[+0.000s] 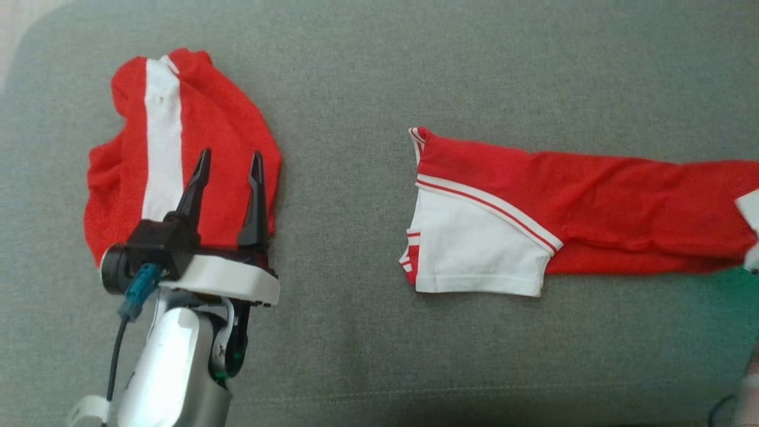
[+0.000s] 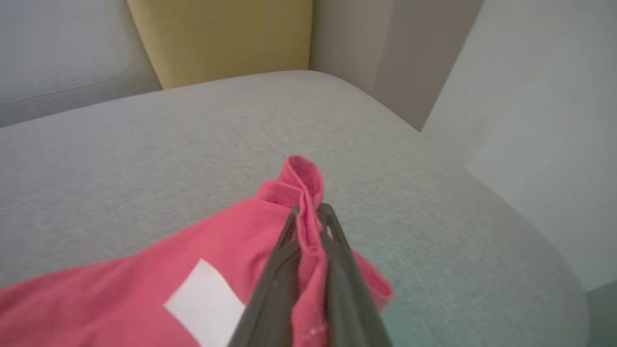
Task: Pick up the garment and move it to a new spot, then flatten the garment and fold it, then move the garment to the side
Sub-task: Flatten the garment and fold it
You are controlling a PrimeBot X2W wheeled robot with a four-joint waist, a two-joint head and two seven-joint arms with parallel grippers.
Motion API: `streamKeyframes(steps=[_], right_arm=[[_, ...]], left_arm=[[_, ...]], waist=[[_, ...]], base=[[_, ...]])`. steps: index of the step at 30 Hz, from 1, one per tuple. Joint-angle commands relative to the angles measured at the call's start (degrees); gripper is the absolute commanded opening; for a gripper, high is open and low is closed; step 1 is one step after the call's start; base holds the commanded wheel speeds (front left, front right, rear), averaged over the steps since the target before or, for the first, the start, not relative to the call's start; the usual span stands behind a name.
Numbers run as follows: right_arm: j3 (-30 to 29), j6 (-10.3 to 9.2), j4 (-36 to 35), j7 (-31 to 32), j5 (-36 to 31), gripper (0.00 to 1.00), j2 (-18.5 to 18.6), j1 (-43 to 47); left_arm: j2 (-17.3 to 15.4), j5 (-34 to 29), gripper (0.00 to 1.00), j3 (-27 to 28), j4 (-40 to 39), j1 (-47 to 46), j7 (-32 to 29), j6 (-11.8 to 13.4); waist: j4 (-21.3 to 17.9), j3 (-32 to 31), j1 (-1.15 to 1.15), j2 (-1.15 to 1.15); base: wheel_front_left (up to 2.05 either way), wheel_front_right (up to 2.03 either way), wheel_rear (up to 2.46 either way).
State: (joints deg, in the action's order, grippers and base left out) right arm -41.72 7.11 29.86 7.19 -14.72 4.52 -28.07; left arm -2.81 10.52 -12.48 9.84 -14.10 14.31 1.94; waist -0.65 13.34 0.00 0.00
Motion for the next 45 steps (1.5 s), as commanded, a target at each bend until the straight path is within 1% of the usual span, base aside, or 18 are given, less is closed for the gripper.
streamKeyframes(steps=[1,5,8,10,11,17,22,27,30,37,45], right_arm=[[2.3,0.37,-2.8,0.5,0.2,0.00,0.1,-1.9],[6.7,0.37,-4.4,2.9,4.2,0.00,-1.1,-2.4],[11.3,0.37,-6.7,5.6,8.8,0.00,-1.5,-1.8],[15.2,0.37,-8.3,7.4,13.3,0.00,-1.6,-1.0],[15.2,0.37,-8.3,7.4,13.3,0.00,-1.6,-1.0],[26.9,0.37,-14.0,11.9,27.3,0.00,-1.6,2.7],[35.0,0.37,-17.7,12.4,37.2,0.00,-1.6,5.9],[43.4,0.37,-17.3,8.4,43.7,0.00,-1.6,8.6],[47.9,0.37,-15.2,5.1,46.3,0.00,-1.6,9.5],[56.2,0.37,-6.5,-2.3,50.8,0.00,-1.6,9.0],[63.0,0.37,3.8,-10.0,54.4,0.00,-1.6,5.5]], left_arm=[[-0.2,0.4,1.00,1.5,-1.5,-0.2,0.7,0.0],[-0.1,1.0,1.00,1.5,-1.3,0.9,0.7,0.3],[-0.1,1.3,1.00,1.7,-1.1,1.9,0.7,0.6],[-0.1,1.7,1.00,1.8,-1.0,2.6,0.7,0.7],[-0.1,1.7,1.00,1.8,-1.0,2.6,0.7,0.7],[-0.1,2.8,1.00,1.5,-1.1,4.4,0.7,1.4],[-0.1,3.3,1.00,1.1,-1.3,5.2,0.7,1.8],[-0.1,3.5,1.00,0.7,-1.6,5.6,0.7,1.9],[-0.1,3.5,1.00,0.5,-1.6,5.5,0.7,1.8],[-0.1,3.7,1.00,-0.1,-1.3,4.9,0.7,1.7],[-0.1,4.1,1.00,-0.9,-1.1,4.1,0.7,1.8]], waist=[[0.7,-1.4,0.00,0.00],[1.4,-3.9,0.00,0.00],[1.6,-6.2,0.00,0.00],[1.8,-7.6,0.00,0.00],[1.8,-7.6,0.00,0.00],[1.9,-10.8,0.00,0.00],[2.3,-11.8,0.00,0.00],[3.3,-11.6,0.00,0.00],[4.2,-10.9,0.00,0.00],[6.4,-9.1,0.00,0.00],[8.3,-7.1,0.00,0.00]], base=[[0.00,0.00,0.00],[0.00,0.00,0.00],[0.00,0.00,0.00],[0.00,0.00,0.00],[0.00,0.00,0.00],[0.00,0.00,0.00],[0.00,0.00,0.00],[0.00,0.00,0.00],[0.00,0.00,0.00],[0.00,0.00,0.00],[0.00,0.00,0.00]])
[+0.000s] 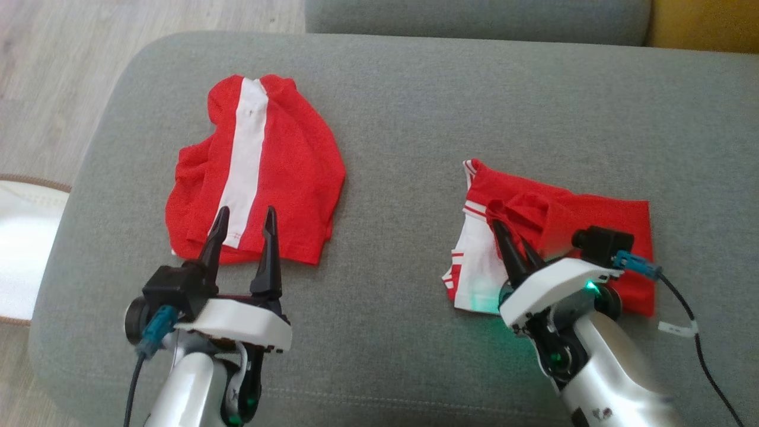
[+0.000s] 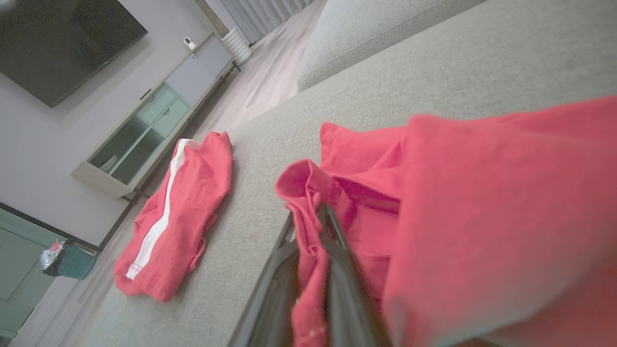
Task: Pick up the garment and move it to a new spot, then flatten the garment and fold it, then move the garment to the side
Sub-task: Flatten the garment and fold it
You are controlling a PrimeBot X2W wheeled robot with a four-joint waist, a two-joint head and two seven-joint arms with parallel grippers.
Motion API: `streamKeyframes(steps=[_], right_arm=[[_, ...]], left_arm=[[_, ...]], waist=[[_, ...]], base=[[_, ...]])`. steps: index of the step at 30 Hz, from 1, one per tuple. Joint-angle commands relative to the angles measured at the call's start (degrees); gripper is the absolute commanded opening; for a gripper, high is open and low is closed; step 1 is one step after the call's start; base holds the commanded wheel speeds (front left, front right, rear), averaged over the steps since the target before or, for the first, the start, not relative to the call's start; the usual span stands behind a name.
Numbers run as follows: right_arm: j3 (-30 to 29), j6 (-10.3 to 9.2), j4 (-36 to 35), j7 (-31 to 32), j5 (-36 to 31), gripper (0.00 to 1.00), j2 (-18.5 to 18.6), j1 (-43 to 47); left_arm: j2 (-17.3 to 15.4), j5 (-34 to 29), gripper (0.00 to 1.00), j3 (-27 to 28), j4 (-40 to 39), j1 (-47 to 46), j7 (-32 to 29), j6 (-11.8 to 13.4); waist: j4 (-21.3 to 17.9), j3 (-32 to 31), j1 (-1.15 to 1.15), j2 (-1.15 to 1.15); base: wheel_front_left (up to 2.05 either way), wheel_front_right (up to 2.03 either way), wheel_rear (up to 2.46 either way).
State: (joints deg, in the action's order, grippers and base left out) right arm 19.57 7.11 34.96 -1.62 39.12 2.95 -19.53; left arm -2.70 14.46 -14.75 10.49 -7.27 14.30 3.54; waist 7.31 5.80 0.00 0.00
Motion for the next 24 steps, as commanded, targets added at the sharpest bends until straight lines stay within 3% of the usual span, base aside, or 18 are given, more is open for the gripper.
streamKeyframes(steps=[1,6,7,8,16,24], right_arm=[[2.5,0.37,-0.3,-2.2,1.1,0.00,-0.1,-3.7],[5.7,0.37,5.4,-6.3,3.9,0.00,-0.1,-6.7],[6.6,0.37,6.6,-6.7,4.3,0.33,-0.1,-7.3],[7.7,0.37,7.7,-6.8,4.8,1.00,-0.1,-7.8],[17.4,0.37,7.3,-5.2,10.5,1.00,-0.1,-9.4],[12.1,0.37,13.3,-10.0,3.4,1.00,-0.1,-15.3]], left_arm=[[-0.2,0.2,1.00,1.3,-1.8,-2.8,0.7,0.3],[-0.2,0.4,1.00,1.1,-1.6,-3.1,0.7,0.3],[-0.2,0.4,1.00,1.1,-1.6,-3.2,0.7,0.4],[-0.2,0.5,1.00,1.1,-1.5,-3.2,0.7,0.4],[-0.2,0.5,1.00,1.3,-0.9,-3.2,0.7,0.5],[-0.2,0.1,1.00,1.8,-1.2,-2.5,0.7,0.4]], waist=[[0.5,0.7,0.00,0.00],[1.2,1.4,0.00,0.00],[1.2,1.5,0.00,0.00],[1.3,1.7,0.00,0.00],[0.3,1.2,0.00,0.00],[-2.6,-1.2,0.00,0.00]], base=[[0.00,0.00,0.00],[0.00,0.00,0.00],[0.00,0.00,0.00],[0.00,0.00,0.00],[0.00,0.00,0.00],[0.00,0.00,0.00]])
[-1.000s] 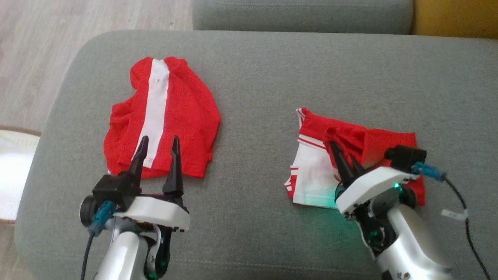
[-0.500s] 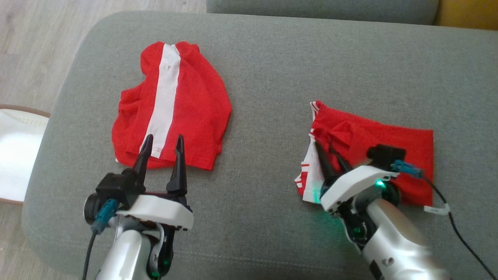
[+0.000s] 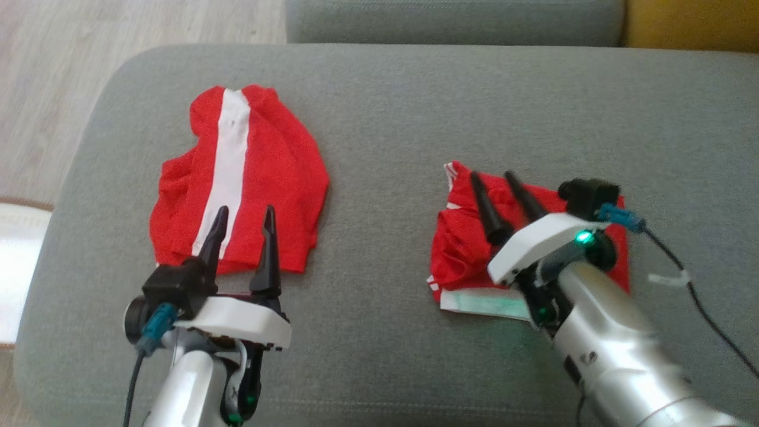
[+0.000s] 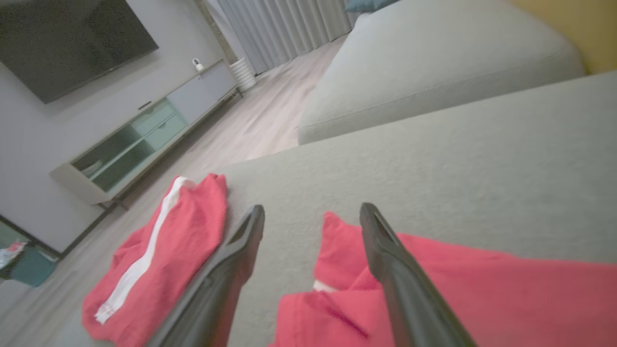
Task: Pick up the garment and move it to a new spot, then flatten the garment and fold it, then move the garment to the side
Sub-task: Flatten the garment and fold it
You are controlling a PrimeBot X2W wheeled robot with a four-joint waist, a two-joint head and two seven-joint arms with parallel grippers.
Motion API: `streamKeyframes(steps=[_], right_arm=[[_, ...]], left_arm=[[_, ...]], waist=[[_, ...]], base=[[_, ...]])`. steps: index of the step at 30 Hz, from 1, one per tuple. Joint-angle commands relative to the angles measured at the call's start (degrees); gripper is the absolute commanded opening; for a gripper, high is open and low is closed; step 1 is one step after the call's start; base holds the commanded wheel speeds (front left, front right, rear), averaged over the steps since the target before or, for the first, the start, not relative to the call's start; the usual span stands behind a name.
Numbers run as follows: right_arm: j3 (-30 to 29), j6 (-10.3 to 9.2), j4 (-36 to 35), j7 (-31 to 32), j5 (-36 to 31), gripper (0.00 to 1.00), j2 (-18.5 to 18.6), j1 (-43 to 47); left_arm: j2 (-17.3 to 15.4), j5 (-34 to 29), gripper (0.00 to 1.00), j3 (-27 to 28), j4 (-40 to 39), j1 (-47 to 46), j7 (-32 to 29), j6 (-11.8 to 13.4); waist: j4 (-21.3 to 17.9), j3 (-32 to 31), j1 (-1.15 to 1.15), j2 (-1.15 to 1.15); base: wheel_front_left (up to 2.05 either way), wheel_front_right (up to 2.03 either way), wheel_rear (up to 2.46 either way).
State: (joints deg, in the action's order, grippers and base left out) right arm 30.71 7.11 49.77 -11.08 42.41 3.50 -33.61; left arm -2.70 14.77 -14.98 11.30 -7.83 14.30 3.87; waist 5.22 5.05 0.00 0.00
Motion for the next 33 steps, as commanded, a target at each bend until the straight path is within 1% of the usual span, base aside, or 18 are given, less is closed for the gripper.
streamKeyframes(steps=[1,5,7,8,9,13,17,21,24,29,30,33], right_arm=[[-0.4,0.37,-0.7,-1.0,-1.7,1.00,-0.6,-1.9],[-6.9,0.37,2.5,-2.4,-11.0,1.00,-0.4,-3.5],[-10.2,0.37,3.0,-2.8,-15.4,1.00,0.3,-3.2],[-13.5,0.37,2.7,-2.9,-18.9,1.00,1.0,-2.2],[-15.0,0.37,2.3,-3.0,-21.1,1.00,1.6,-1.6],[-21.1,0.37,-1.3,-3.1,-27.8,1.00,2.1,2.3],[-27.4,0.37,-7.8,-3.0,-33.8,1.00,1.5,8.0],[-31.1,0.37,-15.2,-1.5,-37.3,1.00,0.2,14.0],[-32.9,0.37,-20.3,0.3,-38.1,1.00,-0.4,17.2],[-33.1,0.37,-27.3,3.0,-37.7,1.00,-0.6,19.9],[-33.1,0.37,-27.3,3.0,-37.7,1.00,-0.6,19.9],[-32.8,0.37,-30.2,4.1,-37.3,1.00,-0.6,20.5]], left_arm=[[-0.2,-0.3,1.00,2.2,-2.1,-1.8,0.7,0.1],[-0.2,-0.1,1.00,2.7,-3.1,-1.3,0.7,0.1],[-0.2,0.1,1.00,2.8,-3.6,-1.1,0.7,0.2],[-0.2,0.1,1.00,2.7,-4.1,-0.9,0.7,0.2],[-0.2,0.2,1.00,2.7,-4.3,-0.8,0.7,0.2],[-0.2,0.3,1.00,2.4,-5.1,-0.6,0.7,0.2],[-0.2,0.3,1.00,2.1,-5.9,-0.1,0.7,0.3],[-0.2,0.5,1.00,1.5,-6.5,0.4,0.7,0.3],[-0.2,0.5,1.00,1.2,-6.6,0.7,0.7,0.3],[-0.2,0.5,1.00,1.0,-6.7,0.3,0.7,0.2],[-0.2,0.5,1.00,1.0,-6.7,0.3,0.7,0.2],[-0.2,0.6,1.00,0.8,-6.6,-0.3,0.7,0.0]], waist=[[-0.9,-0.8,0.00,0.00],[-2.5,-1.9,0.00,0.00],[-3.2,-2.3,0.00,0.00],[-3.8,-2.6,0.00,0.00],[-4.1,-2.7,0.00,0.00],[-4.9,-2.9,0.00,0.00],[-5.3,-2.9,0.00,0.00],[-5.7,-2.6,0.00,0.00],[-5.8,-2.4,0.00,0.00],[-5.7,-1.9,0.00,0.00],[-5.7,-1.9,0.00,0.00],[-5.1,-1.3,0.00,0.00]], base=[[0.00,0.00,0.00],[0.00,0.00,0.00],[0.00,0.00,0.00],[0.00,0.00,0.00],[0.00,0.00,0.00],[0.00,0.00,0.00],[0.00,0.00,0.00],[0.00,0.00,0.00],[0.00,0.00,0.00],[0.00,0.00,0.00],[0.00,0.00,0.00],[0.00,0.00,0.00]])
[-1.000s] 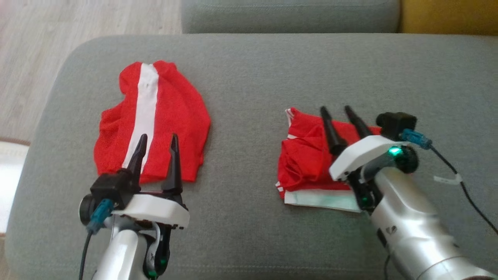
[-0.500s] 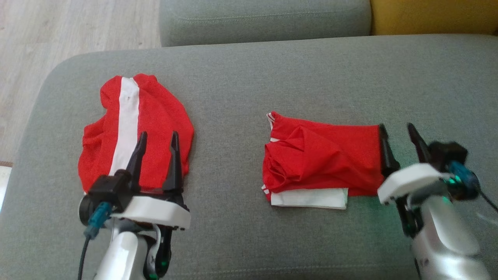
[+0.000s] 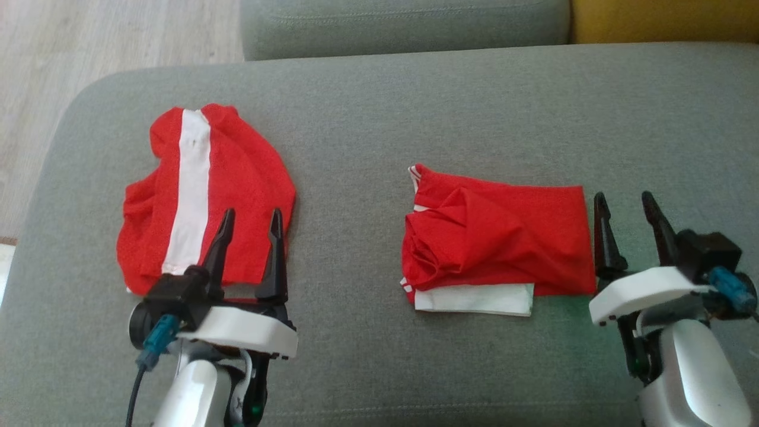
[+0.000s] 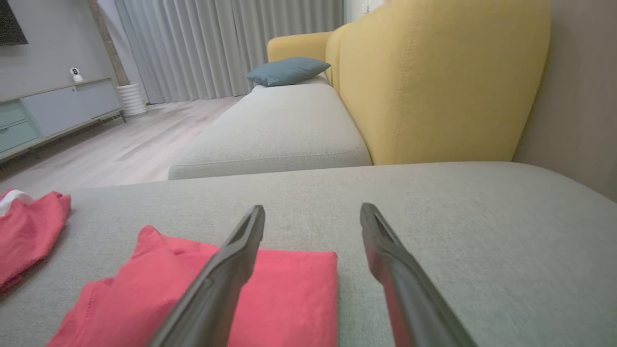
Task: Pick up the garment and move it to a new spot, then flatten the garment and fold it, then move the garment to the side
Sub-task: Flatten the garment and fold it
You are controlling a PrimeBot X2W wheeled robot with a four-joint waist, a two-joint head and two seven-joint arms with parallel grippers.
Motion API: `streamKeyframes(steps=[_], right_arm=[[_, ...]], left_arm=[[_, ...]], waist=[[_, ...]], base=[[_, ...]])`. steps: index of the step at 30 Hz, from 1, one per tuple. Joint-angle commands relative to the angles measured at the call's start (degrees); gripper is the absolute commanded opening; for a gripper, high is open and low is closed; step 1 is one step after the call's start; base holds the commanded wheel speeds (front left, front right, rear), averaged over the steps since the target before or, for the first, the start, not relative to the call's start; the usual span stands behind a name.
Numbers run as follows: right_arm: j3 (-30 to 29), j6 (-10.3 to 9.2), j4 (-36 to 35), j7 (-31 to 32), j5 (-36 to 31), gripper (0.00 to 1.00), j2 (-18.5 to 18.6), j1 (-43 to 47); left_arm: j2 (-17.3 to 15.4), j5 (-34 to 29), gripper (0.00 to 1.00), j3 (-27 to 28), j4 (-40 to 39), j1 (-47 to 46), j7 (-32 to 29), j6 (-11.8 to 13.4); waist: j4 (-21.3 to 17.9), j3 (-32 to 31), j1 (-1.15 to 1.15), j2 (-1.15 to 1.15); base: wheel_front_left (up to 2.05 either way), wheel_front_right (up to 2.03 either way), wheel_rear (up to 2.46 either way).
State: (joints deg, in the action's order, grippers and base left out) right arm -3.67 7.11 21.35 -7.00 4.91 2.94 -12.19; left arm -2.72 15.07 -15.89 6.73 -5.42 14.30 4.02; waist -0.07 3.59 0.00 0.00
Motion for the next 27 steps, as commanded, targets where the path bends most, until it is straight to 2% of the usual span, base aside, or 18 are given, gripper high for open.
streamKeyframes(steps=[1,3,9,17,27], right_arm=[[1.9,0.37,-2.5,0.3,0.3,1.00,0.0,-0.9],[2.6,0.37,-3.6,0.6,0.5,0.00,0.0,-1.0],[5.5,0.37,-1.8,1.2,-0.2,0.00,-0.1,-1.9],[8.2,0.37,8.7,0.2,0.7,0.00,-0.1,-5.7],[16.2,0.37,18.2,-3.4,4.0,0.00,-0.1,-10.8]], left_arm=[[-0.2,0.3,1.00,1.6,-2.0,-2.9,0.7,-0.1],[-0.2,0.5,1.00,1.5,-2.0,-3.2,0.7,-0.2],[-0.2,0.9,1.00,0.8,-1.8,-4.2,0.7,-0.2],[-0.2,0.9,1.00,0.4,-1.5,-5.9,0.7,-0.4],[-0.2,1.3,1.00,-0.1,-1.2,-7.2,0.7,-0.3]], waist=[[0.4,0.4,0.00,0.00],[1.1,1.1,0.00,0.00],[3.7,3.2,0.00,0.00],[7.5,6.5,0.00,0.00],[10.8,8.6,0.00,0.00]], base=[[0.00,0.00,0.00],[0.00,0.00,0.00],[0.00,0.00,0.00],[0.00,0.00,0.00],[0.00,0.00,0.00]])
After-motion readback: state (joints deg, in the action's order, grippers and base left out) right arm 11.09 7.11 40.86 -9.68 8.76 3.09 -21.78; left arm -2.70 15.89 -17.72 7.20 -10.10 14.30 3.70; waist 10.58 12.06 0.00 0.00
